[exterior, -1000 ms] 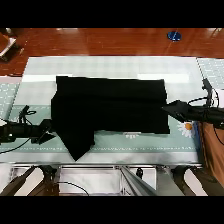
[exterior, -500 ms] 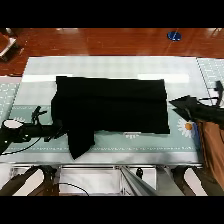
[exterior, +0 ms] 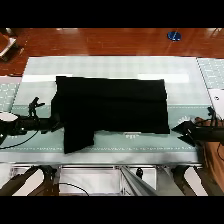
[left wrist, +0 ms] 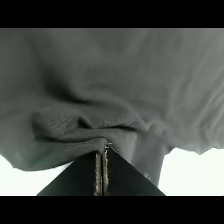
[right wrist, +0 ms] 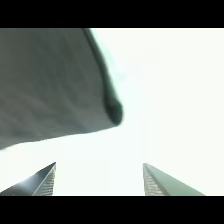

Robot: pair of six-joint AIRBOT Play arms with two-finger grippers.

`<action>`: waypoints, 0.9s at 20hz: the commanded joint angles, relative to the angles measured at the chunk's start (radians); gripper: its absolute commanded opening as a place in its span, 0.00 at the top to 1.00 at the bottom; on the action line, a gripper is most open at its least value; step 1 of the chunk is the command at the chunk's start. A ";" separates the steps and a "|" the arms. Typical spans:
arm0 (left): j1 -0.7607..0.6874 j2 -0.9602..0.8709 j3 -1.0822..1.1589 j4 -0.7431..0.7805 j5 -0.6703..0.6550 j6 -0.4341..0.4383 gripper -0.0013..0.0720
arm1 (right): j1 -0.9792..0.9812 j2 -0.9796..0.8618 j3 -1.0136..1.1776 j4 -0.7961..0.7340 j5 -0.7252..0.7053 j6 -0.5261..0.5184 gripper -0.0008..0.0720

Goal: Fold the shirts.

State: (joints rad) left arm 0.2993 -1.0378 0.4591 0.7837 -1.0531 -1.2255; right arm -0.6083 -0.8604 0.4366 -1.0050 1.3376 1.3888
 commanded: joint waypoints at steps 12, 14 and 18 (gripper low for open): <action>0.000 0.000 0.055 -0.013 -0.006 -0.001 0.95 | 0.095 -0.364 0.053 0.200 -0.182 -0.102 0.17; -0.001 0.000 0.055 -0.024 -0.006 -0.001 0.95 | 0.159 -0.389 0.057 0.208 -0.219 -0.083 0.17; 0.008 0.000 0.080 -0.048 -0.048 0.003 0.95 | 0.223 -0.385 0.161 0.211 -0.177 -0.099 0.95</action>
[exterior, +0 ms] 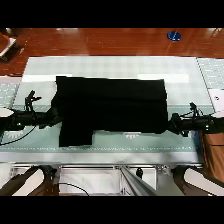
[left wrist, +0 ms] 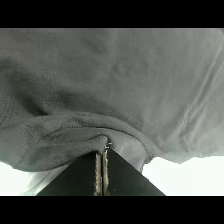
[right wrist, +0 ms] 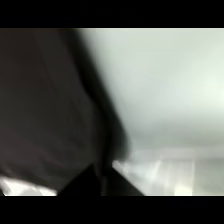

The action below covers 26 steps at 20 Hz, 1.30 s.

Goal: Fold the shirts.

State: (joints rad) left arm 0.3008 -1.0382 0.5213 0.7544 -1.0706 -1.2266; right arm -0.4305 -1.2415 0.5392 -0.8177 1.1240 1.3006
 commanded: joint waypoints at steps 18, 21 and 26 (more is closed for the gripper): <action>-0.101 -0.722 0.992 0.045 -0.095 -0.224 0.95 | 0.072 -0.314 0.682 0.031 0.007 0.047 0.95; -0.102 -0.842 1.106 0.046 -0.122 -0.253 0.95 | 0.109 -0.428 0.766 0.031 -0.035 0.069 0.95; -0.101 -0.909 1.138 0.047 -0.143 -0.248 0.47 | 0.147 -0.551 0.845 0.052 -0.084 0.091 0.46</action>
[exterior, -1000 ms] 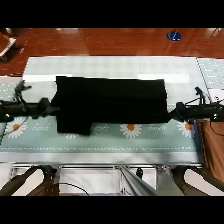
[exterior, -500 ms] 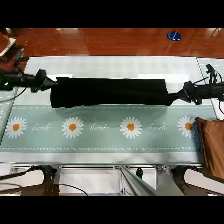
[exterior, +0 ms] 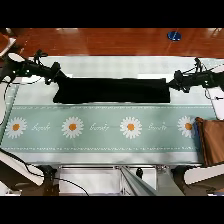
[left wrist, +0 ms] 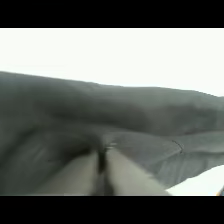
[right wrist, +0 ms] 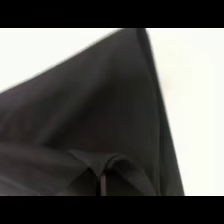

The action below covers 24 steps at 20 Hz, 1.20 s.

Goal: Fold the shirts.

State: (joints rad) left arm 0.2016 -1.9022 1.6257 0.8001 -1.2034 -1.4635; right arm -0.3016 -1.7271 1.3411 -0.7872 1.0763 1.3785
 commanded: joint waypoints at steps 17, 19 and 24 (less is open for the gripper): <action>-0.014 0.558 -0.551 -0.240 0.160 0.317 0.02 | -0.096 -0.010 -0.126 0.018 0.052 -0.040 0.13; -0.080 0.553 -0.556 -0.243 0.161 0.319 0.02 | -0.029 -0.027 -0.119 0.023 0.015 -0.041 0.13; -0.152 0.552 -0.555 -0.244 0.228 0.317 0.02 | 0.085 -0.072 -0.031 0.023 0.029 -0.028 0.96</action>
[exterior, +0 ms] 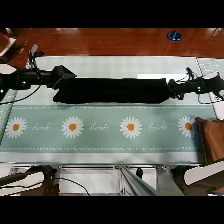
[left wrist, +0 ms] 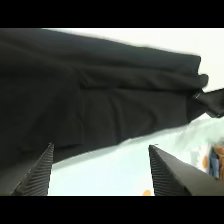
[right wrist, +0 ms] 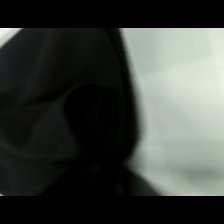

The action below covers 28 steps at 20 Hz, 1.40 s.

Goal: Fold the shirts.

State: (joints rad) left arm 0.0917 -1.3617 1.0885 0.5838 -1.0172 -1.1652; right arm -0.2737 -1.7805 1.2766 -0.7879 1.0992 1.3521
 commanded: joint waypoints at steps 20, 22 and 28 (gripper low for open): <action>-0.803 -0.389 0.323 0.100 0.129 -0.212 0.95 | 0.091 1.285 -0.311 -0.337 0.354 0.257 0.95; -0.894 -0.472 0.403 0.100 0.113 -0.247 0.95 | 0.091 1.290 -0.311 -0.291 0.364 0.255 0.95; -1.061 -0.638 0.624 0.098 -0.082 -0.275 0.95 | 0.091 1.276 -0.309 -0.289 0.355 0.243 0.95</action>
State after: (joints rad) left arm -0.9039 -1.9331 1.6150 0.6819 -0.9848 -1.4235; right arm -0.1841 -0.5026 0.9665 -1.0801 1.4464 1.5986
